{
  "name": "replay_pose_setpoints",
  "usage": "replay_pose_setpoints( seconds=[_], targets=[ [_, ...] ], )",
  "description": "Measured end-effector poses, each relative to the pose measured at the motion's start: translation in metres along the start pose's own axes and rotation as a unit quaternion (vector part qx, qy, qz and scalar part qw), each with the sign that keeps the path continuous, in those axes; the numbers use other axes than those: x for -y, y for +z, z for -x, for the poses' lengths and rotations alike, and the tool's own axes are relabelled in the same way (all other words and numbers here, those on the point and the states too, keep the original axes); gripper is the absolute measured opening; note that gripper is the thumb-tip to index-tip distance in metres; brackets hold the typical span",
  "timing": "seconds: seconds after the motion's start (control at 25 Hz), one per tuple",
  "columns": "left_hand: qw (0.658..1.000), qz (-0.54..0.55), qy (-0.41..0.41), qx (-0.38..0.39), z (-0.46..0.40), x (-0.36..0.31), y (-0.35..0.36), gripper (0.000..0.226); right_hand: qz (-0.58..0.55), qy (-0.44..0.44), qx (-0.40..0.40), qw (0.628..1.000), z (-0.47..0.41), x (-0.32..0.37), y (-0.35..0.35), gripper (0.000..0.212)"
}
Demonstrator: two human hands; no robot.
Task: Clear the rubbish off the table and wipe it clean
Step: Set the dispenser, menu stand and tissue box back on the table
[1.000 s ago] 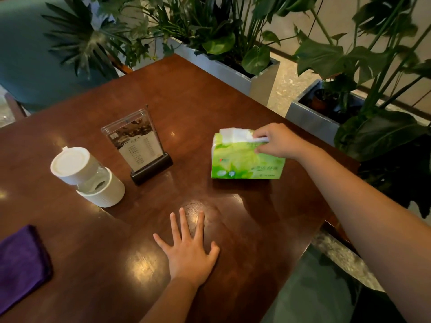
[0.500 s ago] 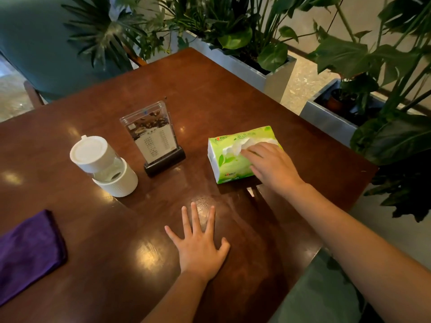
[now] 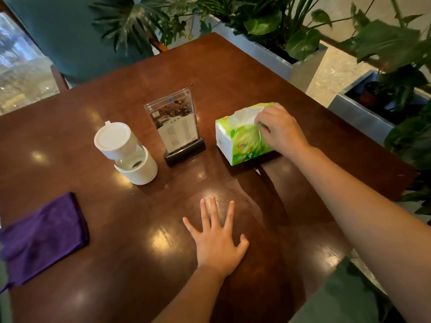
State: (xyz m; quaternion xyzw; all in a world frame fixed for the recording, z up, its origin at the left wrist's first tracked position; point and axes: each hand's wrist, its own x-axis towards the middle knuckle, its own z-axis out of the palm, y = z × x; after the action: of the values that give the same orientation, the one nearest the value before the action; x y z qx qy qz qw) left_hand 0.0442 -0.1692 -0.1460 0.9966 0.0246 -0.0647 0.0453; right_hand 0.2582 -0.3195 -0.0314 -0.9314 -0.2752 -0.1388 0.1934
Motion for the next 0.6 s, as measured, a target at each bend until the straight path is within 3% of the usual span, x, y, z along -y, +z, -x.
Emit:
replay_pose_setpoints(
  seconds=[0.24, 0.6],
  targets=[
    [1.0, 0.018, 0.004, -0.017, 0.0, -0.002, -0.005, 0.077, -0.013, -0.013, -0.035, 0.999, -0.031, 0.002, 0.021, 0.008],
    [1.0, 0.026, -0.001, -0.014, -0.001, -0.002, -0.006, 0.079, 0.03, -0.035, 0.021, 0.999, -0.048, -0.01, 0.048, 0.012]
  ],
)
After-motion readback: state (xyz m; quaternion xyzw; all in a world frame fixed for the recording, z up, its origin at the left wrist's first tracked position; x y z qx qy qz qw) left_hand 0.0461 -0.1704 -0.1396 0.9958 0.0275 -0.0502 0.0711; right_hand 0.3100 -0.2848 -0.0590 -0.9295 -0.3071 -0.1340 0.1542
